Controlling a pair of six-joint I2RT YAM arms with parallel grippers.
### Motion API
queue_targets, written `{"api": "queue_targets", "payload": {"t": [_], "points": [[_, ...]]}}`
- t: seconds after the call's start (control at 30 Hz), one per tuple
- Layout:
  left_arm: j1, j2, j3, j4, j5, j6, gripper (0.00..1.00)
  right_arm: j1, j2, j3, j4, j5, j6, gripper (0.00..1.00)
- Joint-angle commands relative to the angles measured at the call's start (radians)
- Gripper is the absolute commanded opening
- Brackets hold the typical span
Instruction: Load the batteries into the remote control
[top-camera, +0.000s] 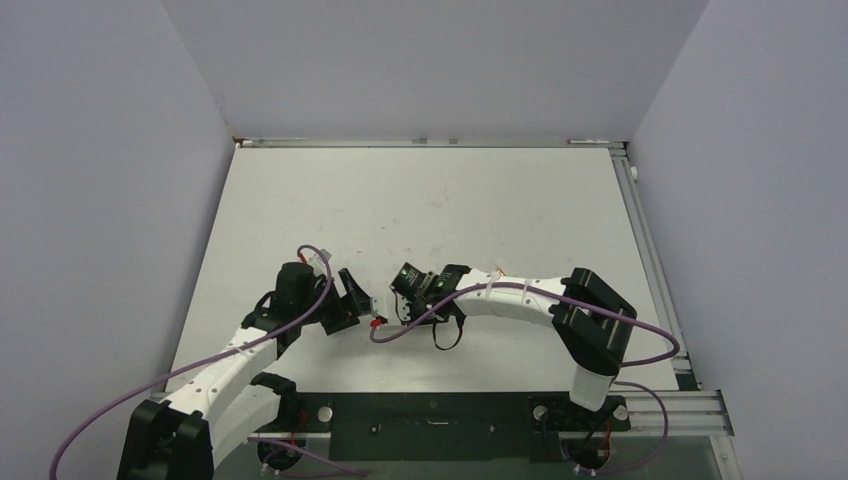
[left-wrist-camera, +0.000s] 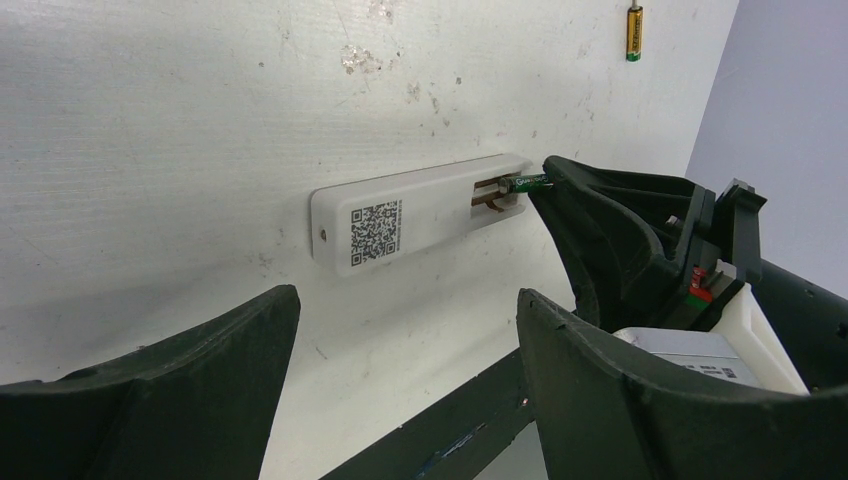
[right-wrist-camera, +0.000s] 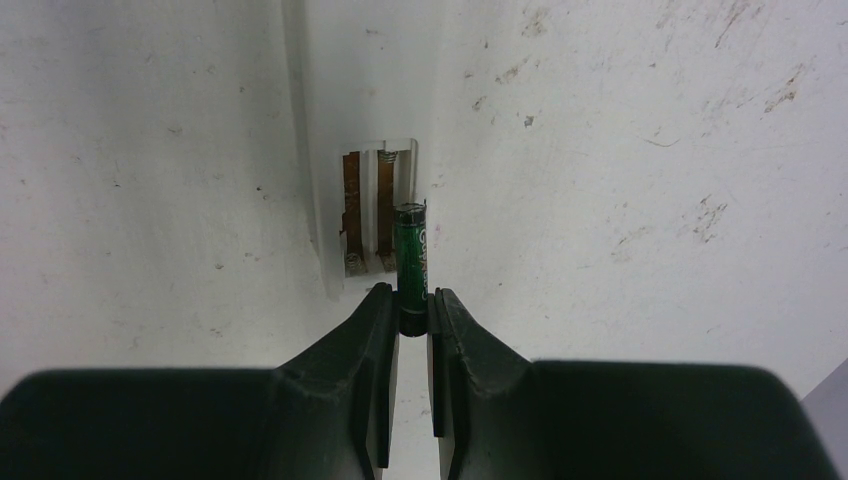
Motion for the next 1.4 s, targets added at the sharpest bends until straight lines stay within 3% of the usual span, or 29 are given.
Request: {"api": "queue_targets", "payload": {"t": [0.0, 1.03, 1.37], "points": [[0.0, 0.0, 0.006, 0.064, 0.025, 0.013, 0.77, -0.002, 0.02, 0.044, 0.015, 0.012, -0.002, 0.09], [0.0, 0.0, 0.003, 0.069, 0.027, 0.012, 0.78, 0.01, 0.052, 0.062, -0.014, -0.042, -0.008, 0.09], [0.0, 0.001, 0.003, 0.069, 0.027, 0.012, 0.78, 0.01, 0.073, 0.085, -0.012, -0.038, 0.003, 0.14]]}}
